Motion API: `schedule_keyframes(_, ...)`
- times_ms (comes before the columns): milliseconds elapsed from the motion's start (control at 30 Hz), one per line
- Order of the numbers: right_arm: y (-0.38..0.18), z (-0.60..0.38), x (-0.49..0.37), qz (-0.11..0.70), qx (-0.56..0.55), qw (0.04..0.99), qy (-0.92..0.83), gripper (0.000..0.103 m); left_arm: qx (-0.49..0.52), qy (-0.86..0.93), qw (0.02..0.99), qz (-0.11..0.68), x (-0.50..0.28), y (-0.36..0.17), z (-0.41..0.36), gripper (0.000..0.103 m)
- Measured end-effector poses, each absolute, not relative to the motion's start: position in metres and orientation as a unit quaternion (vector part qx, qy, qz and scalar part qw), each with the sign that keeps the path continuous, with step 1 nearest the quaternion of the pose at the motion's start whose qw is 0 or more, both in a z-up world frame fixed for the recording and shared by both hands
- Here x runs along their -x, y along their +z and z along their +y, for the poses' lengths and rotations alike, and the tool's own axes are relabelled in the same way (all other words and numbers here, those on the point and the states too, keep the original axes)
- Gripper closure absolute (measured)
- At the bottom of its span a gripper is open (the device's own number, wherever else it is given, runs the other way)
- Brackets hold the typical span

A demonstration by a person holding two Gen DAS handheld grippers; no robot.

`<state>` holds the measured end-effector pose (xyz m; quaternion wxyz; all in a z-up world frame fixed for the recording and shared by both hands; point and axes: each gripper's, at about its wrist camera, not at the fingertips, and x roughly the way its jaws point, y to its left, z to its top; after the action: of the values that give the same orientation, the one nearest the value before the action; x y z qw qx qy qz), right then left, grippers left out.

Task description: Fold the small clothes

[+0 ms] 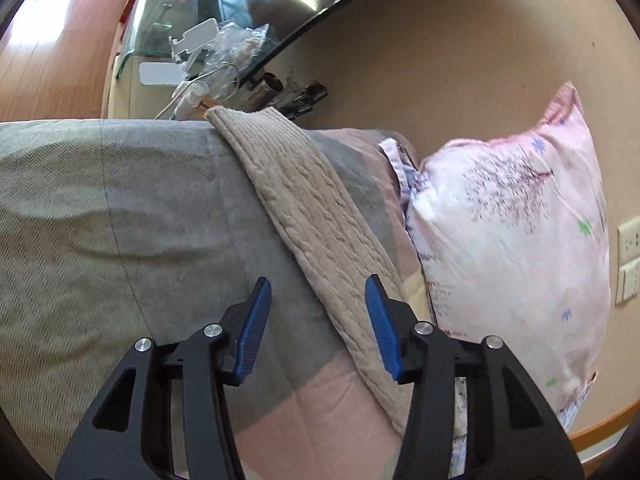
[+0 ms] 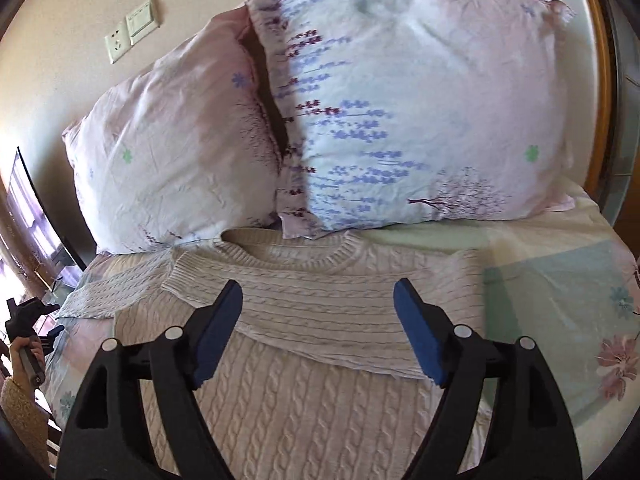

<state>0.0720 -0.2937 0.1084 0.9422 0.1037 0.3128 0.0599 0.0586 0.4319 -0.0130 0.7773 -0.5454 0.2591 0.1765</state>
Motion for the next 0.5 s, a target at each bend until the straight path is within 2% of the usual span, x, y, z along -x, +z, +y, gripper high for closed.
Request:
schedule_keyframes(133,0.096,-0.301,-0.072,0.321,-0.109,0.940,0.045,0.025,0.569,0.178,0.766,0.240,-0.069,-0.022,0.450,0.065)
schedule_keyframes(167,0.094,-0.302,-0.071,0.322,-0.109,0.939,0.044,0.025,0.578,0.182,0.759,0.236,-0.072,-0.026,0.456,0.073)
schedule_keyframes(200,0.092,-0.303,-0.070,0.324,-0.110,0.939,0.044,0.025,0.588,0.187,0.753,0.229,-0.073,-0.030,0.463,0.077)
schedule_keyframes(267,0.088,-0.305,-0.068,0.326,-0.115,0.937,0.047,0.025,0.594,0.192,0.748,0.226,-0.078,-0.035,0.472,0.096)
schedule_keyframes(367,0.081,-0.313,-0.063,0.329,-0.116,0.936,0.044,0.024,0.545,0.182,0.788,0.222,-0.086,-0.012,0.458,0.097)
schedule_keyframes(500,0.077,-0.336,-0.054,0.328,-0.127,0.936,0.022,0.024,0.398,0.070,0.894,0.195,-0.107,0.075,0.364,0.097)
